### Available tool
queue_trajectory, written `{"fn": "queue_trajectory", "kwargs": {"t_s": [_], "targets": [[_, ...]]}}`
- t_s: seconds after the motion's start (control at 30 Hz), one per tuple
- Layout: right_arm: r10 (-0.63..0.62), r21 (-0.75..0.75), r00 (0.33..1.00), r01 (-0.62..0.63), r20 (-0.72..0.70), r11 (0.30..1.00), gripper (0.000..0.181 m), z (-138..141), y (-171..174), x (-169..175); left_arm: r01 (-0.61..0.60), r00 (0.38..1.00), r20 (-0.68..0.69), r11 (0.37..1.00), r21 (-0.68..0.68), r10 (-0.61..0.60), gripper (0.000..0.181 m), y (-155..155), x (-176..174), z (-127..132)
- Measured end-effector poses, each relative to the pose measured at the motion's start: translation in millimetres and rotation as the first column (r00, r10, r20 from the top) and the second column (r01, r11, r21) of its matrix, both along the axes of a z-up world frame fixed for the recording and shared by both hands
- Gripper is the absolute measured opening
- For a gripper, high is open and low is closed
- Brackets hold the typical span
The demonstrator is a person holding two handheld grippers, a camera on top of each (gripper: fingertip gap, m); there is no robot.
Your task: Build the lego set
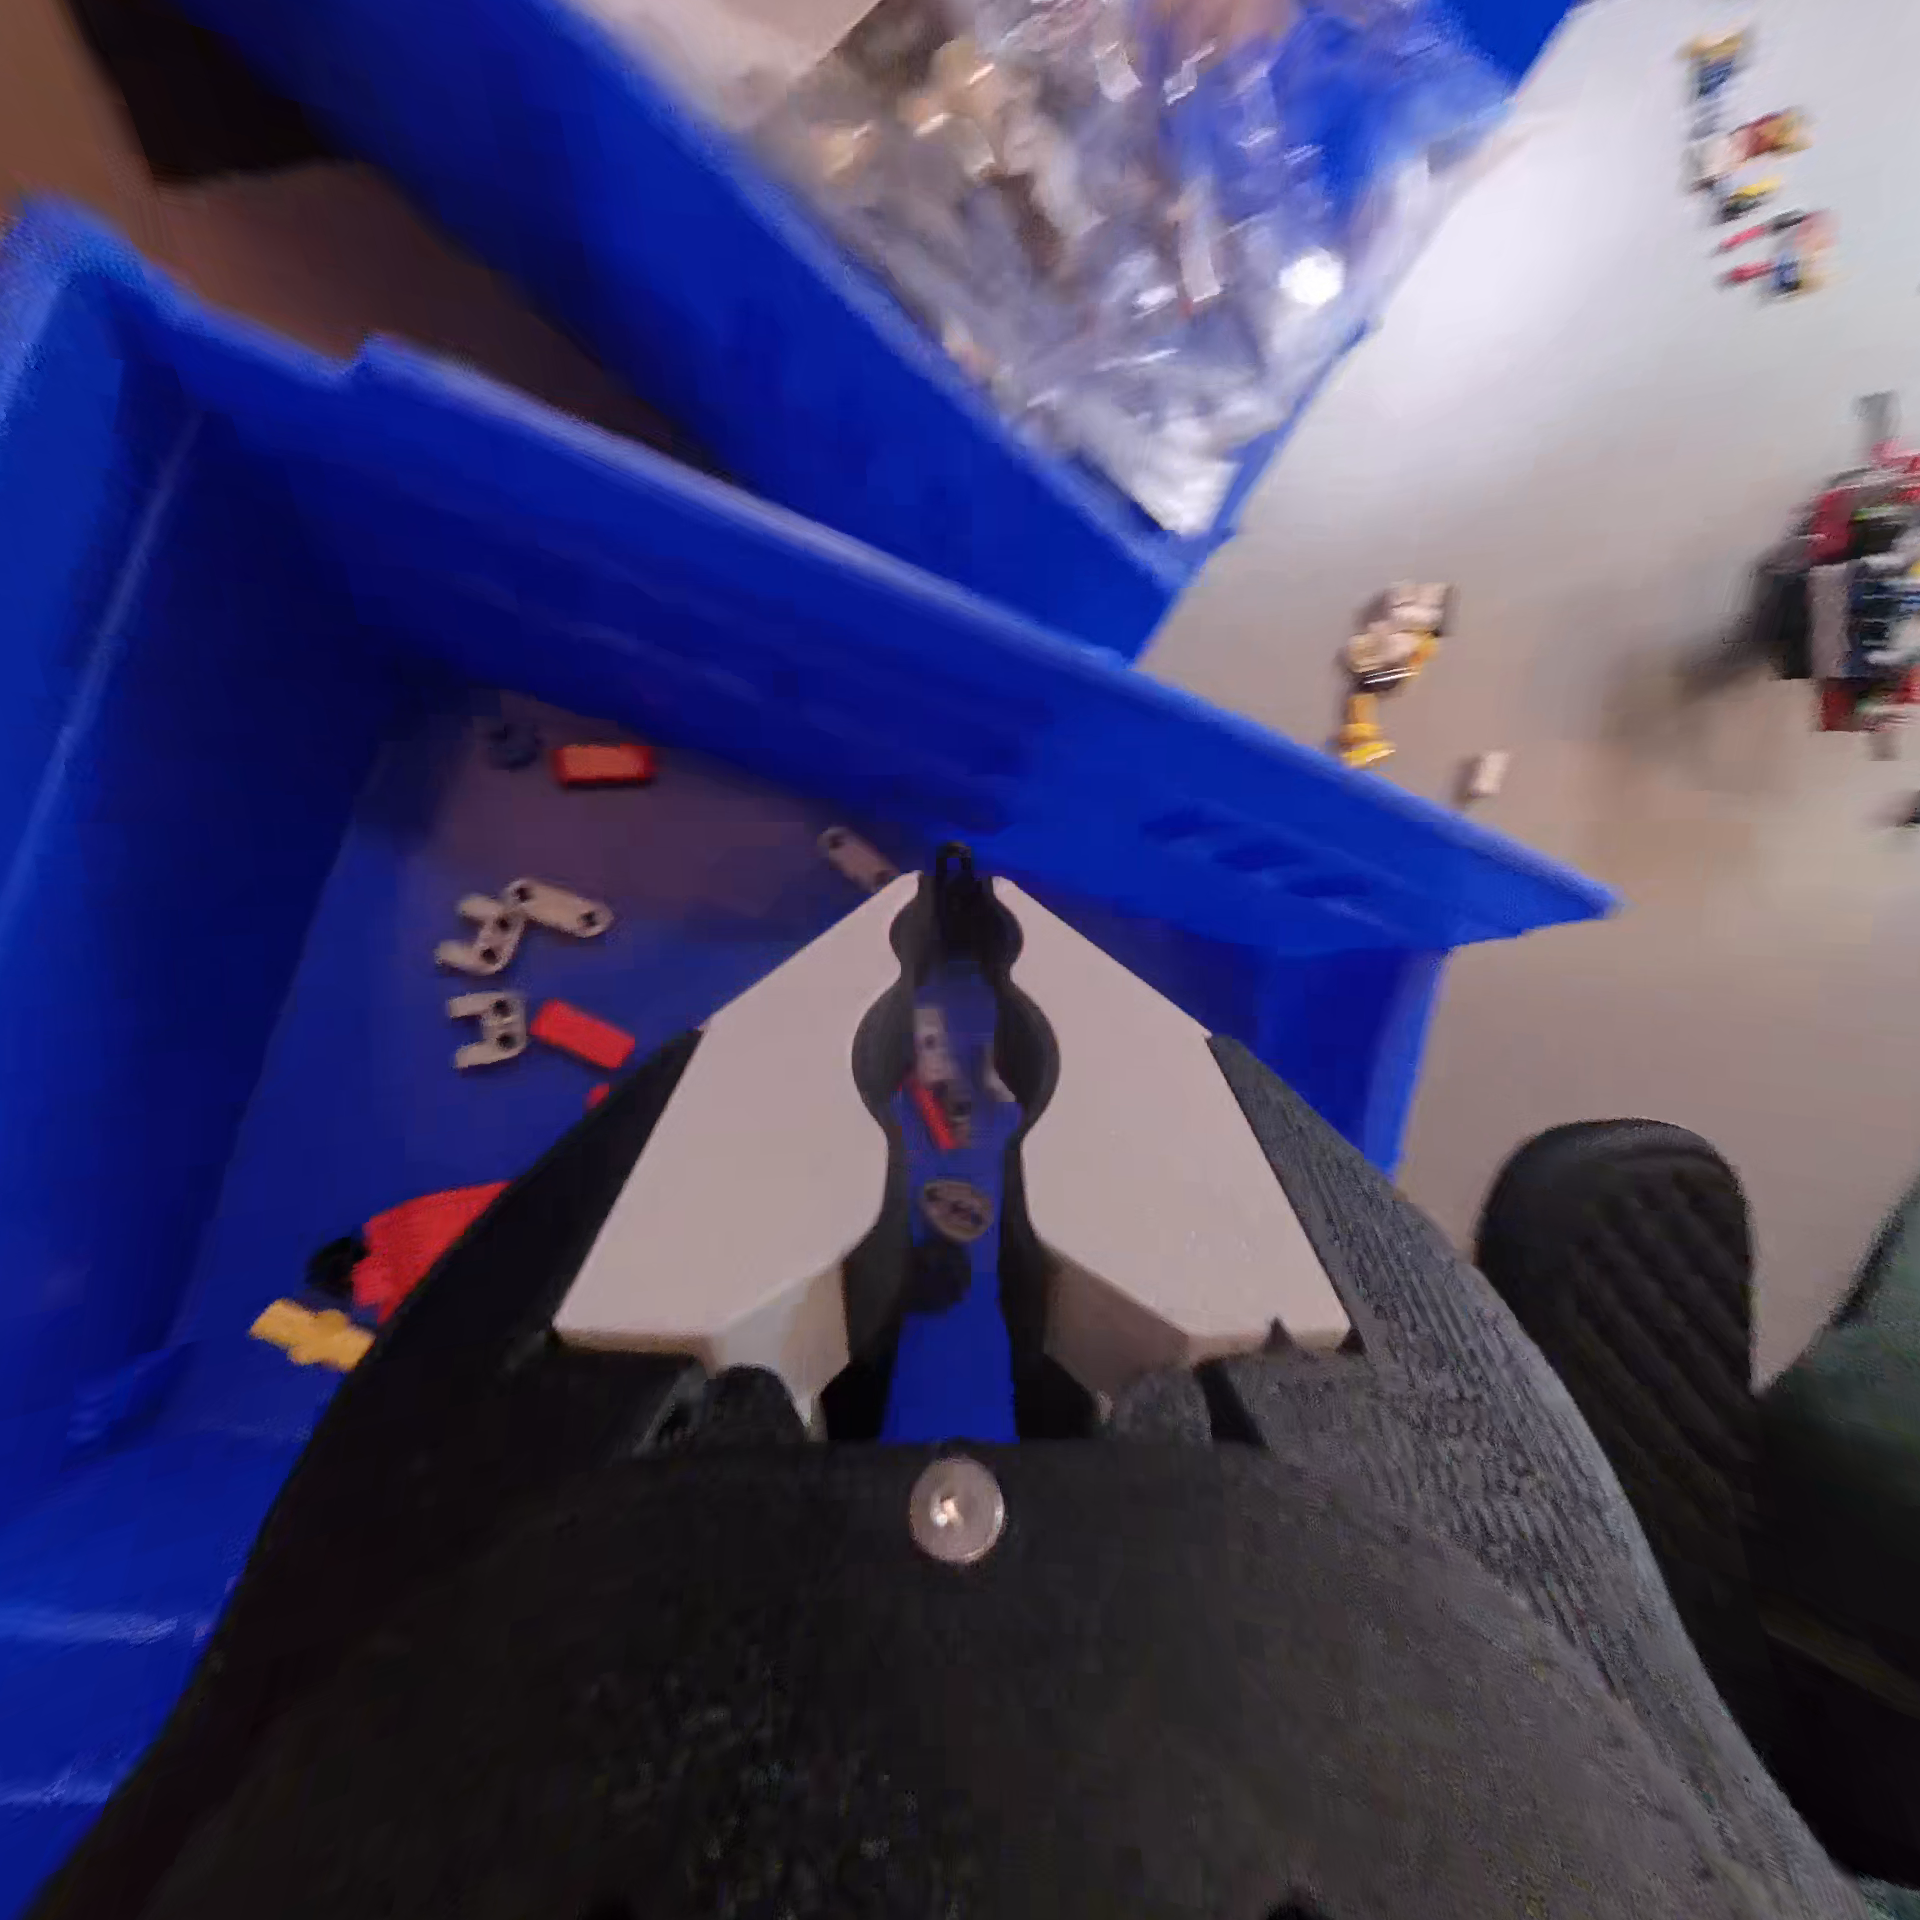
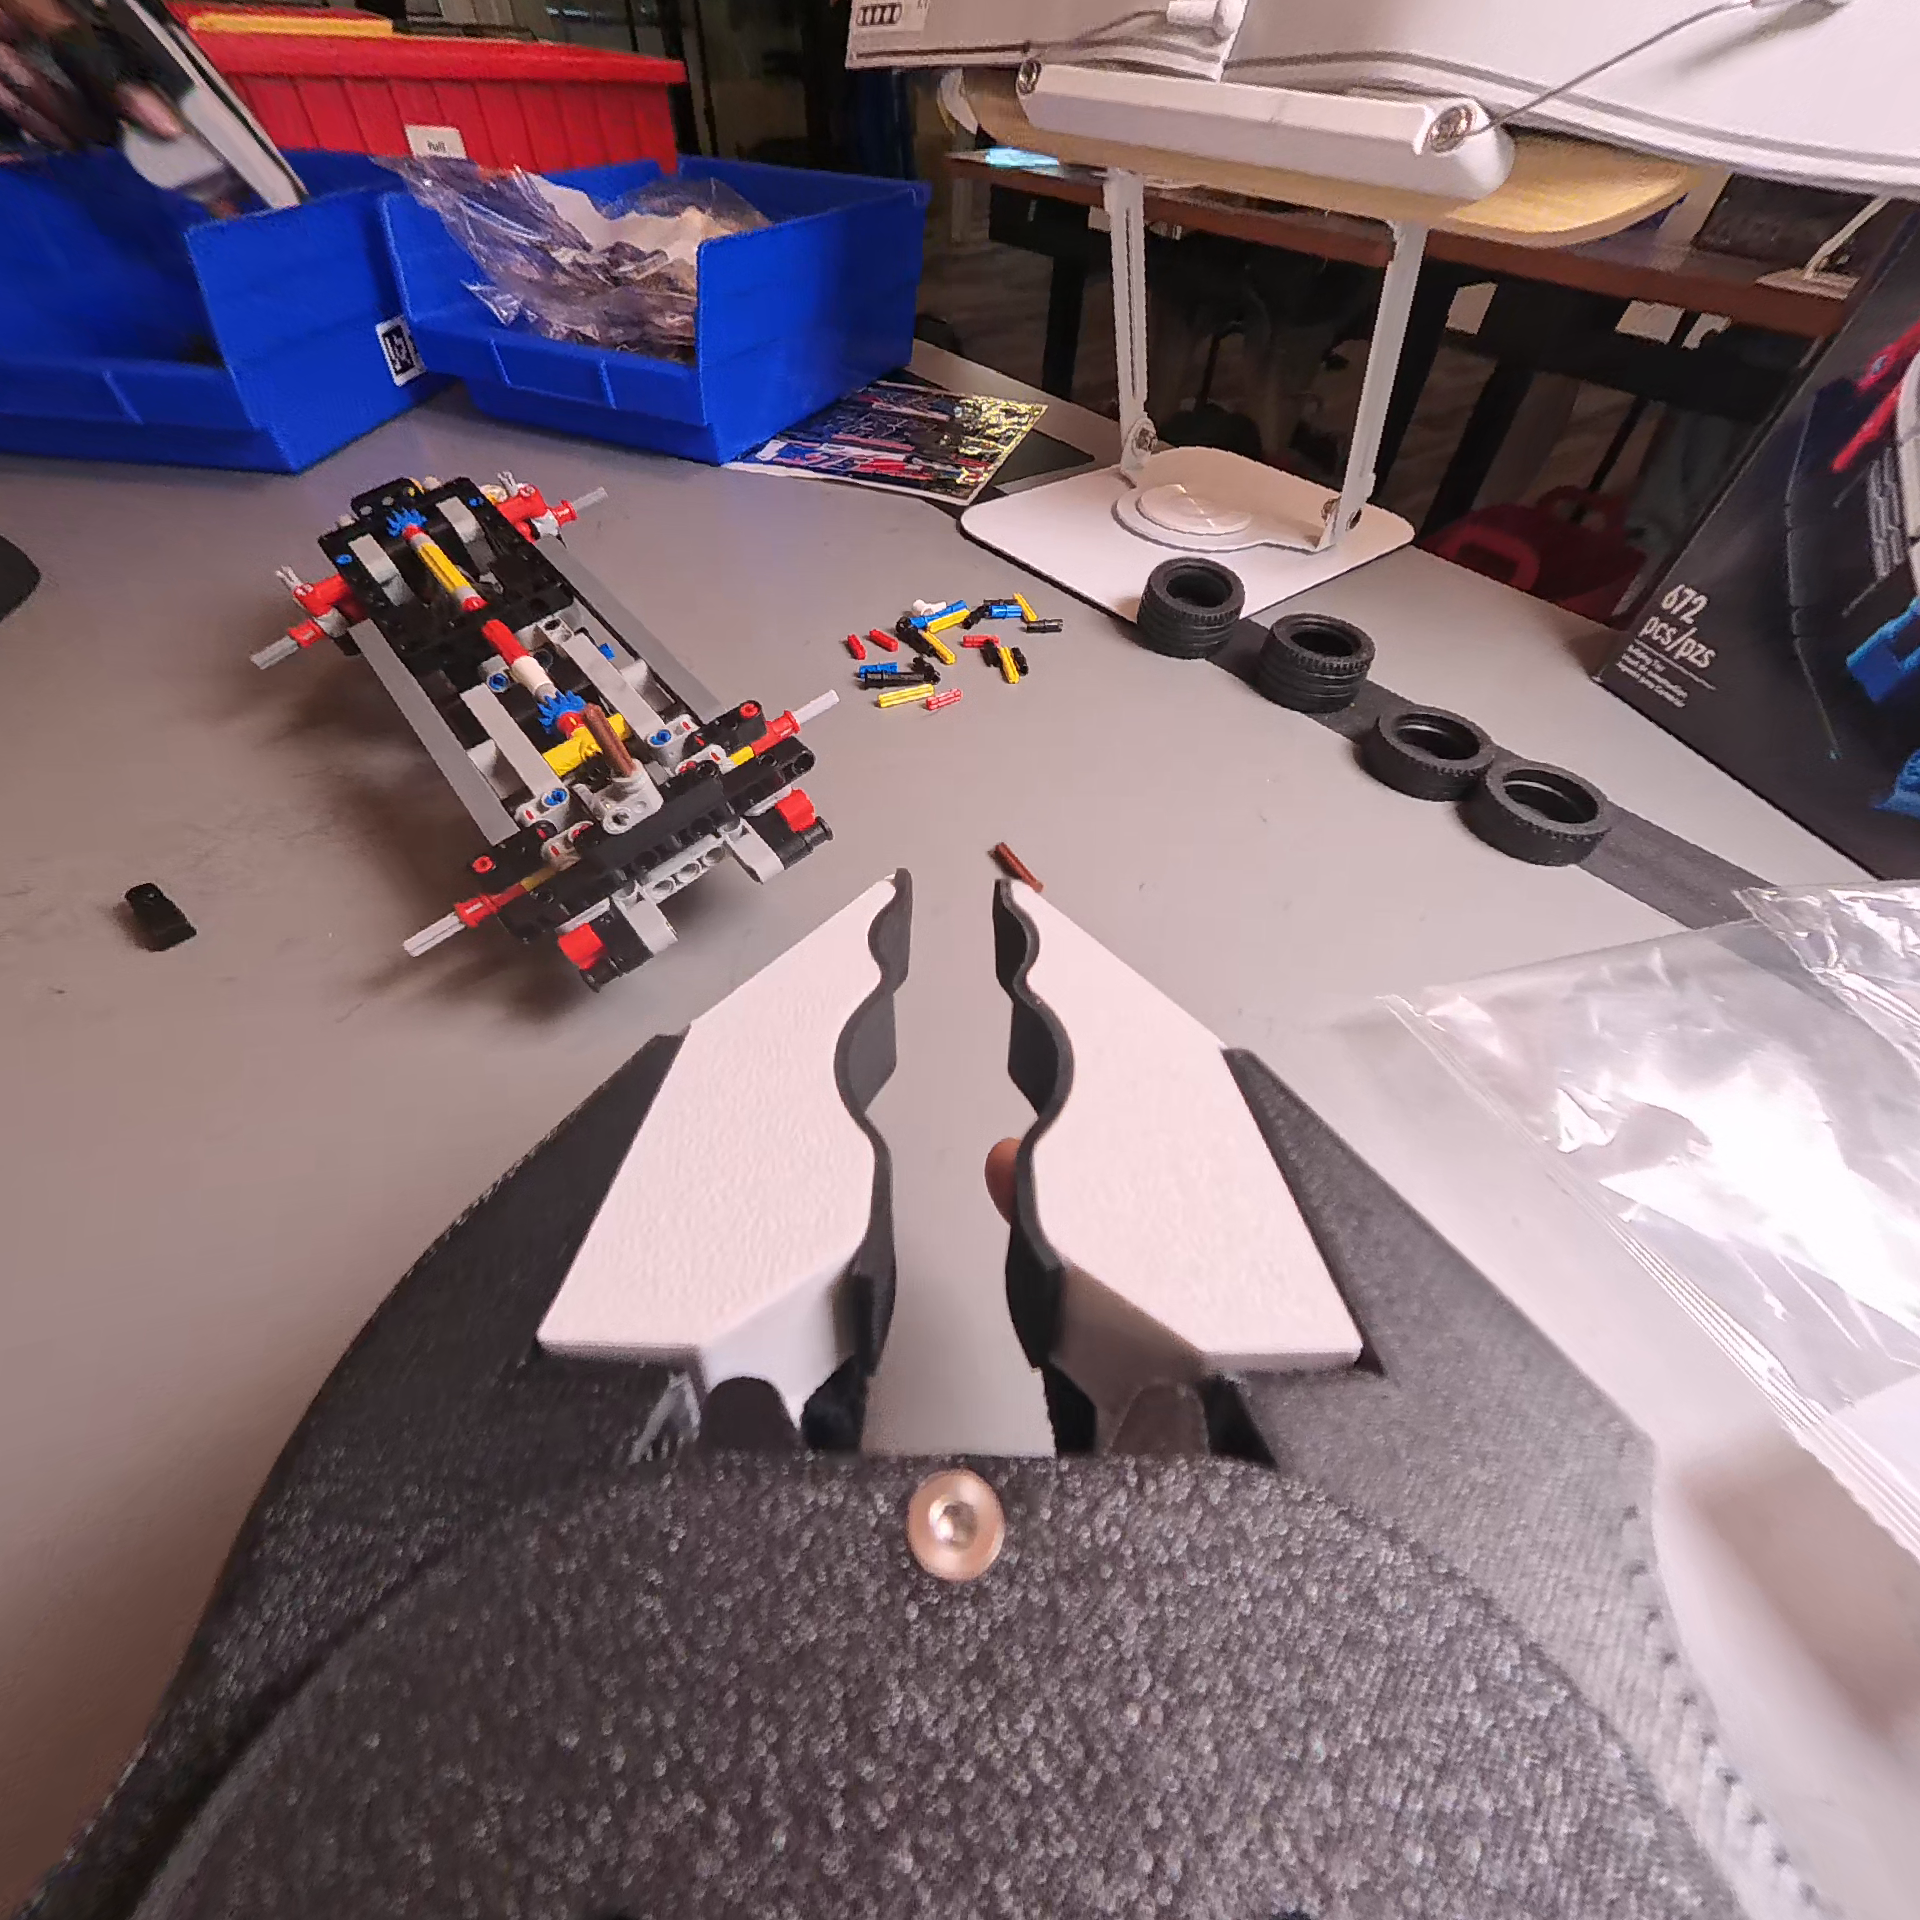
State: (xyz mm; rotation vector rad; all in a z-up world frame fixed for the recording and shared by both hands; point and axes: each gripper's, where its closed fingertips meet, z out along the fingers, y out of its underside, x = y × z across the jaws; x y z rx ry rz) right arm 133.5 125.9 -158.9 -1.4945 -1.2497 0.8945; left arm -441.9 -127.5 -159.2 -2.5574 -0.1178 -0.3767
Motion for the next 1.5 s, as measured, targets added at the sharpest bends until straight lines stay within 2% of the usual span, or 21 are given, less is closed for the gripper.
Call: {"fn": "queue_trajectory", "kwargs": {"t_s": [0.07,0.13,0.2,0.27,0.4,0.47,0.6,0.73,0.87,1.0,1.1,1.23,1.3,1.4,1.5], "targets": [[0.001,0.008,1.0,-0.001,-0.012,1.0,0.012,5,-1,0,0.068,0.996,0.056,0.992,0.104,-0.074,0.006,5,30,25],[0.006,0.016,1.0,-0.006,-0.017,1.0,0.012,8,-3,-1,0.18,0.975,0.091,0.957,0.226,-0.205,0.007,10,77,55],[0.009,0.027,1.0,-0.009,-0.013,1.0,0.012,9,-5,-2,0.322,0.928,0.077,0.891,0.321,-0.364,0.006,11,137,79],[0.016,0.031,1.0,-0.016,0.002,0.999,0.012,6,-7,-4,0.467,0.863,0.025,0.816,0.34,-0.505,0.006,8,201,83],[0.042,0.068,0.994,-0.049,0.103,0.996,0.012,-8,-14,-6,0.7,0.708,-0.108,0.671,0.245,-0.698,0.006,7,316,38],[0.069,0.078,0.982,-0.083,0.174,0.994,0.012,-17,-21,-6,0.769,0.638,-0.17,0.615,0.175,-0.751,0.006,10,355,5],[0.125,0.054,0.924,-0.154,0.361,0.987,0.012,-42,-33,4,0.846,0.531,-0.256,0.524,0.102,-0.808,0.007,20,399,-40],[0.127,0.053,0.851,-0.178,0.51,0.983,0.012,-62,-34,20,0.877,0.476,-0.254,0.476,0.069,-0.842,0.007,20,419,-59],[0.131,0.042,0.823,-0.184,0.553,0.982,0.012,-69,-34,25,0.878,0.472,-0.258,0.475,0.053,-0.843,0.01,20,422,-65],[0.124,0.053,0.808,-0.189,0.576,0.981,0.012,-71,-35,25,0.871,0.489,-0.268,0.481,0.099,-0.83,0.02,22,426,-56],[0.118,0.074,0.785,-0.203,0.608,0.976,0.001,-73,-37,24,0.845,0.533,-0.284,0.488,0.218,-0.797,0.025,30,438,-37],[0.133,0.074,0.769,-0.229,0.626,0.971,0.001,-71,-45,22,0.775,0.606,-0.274,0.478,0.414,-0.747,0.025,42,462,-12],[0.185,0.059,0.818,-0.257,0.545,0.964,0.0,-55,-59,10,0.729,0.641,-0.267,0.462,0.506,-0.719,0.025,49,472,-2],[0.328,0.072,0.886,-0.37,0.327,0.926,0.001,-7,-98,-16,0.666,0.683,-0.251,0.443,0.601,-0.686,0.026,56,482,10],[0.436,0.121,0.895,-0.445,0.094,0.888,0.001,38,-137,-39,0.63,0.707,-0.252,0.426,0.649,-0.661,0.029,63,489,21]]}}
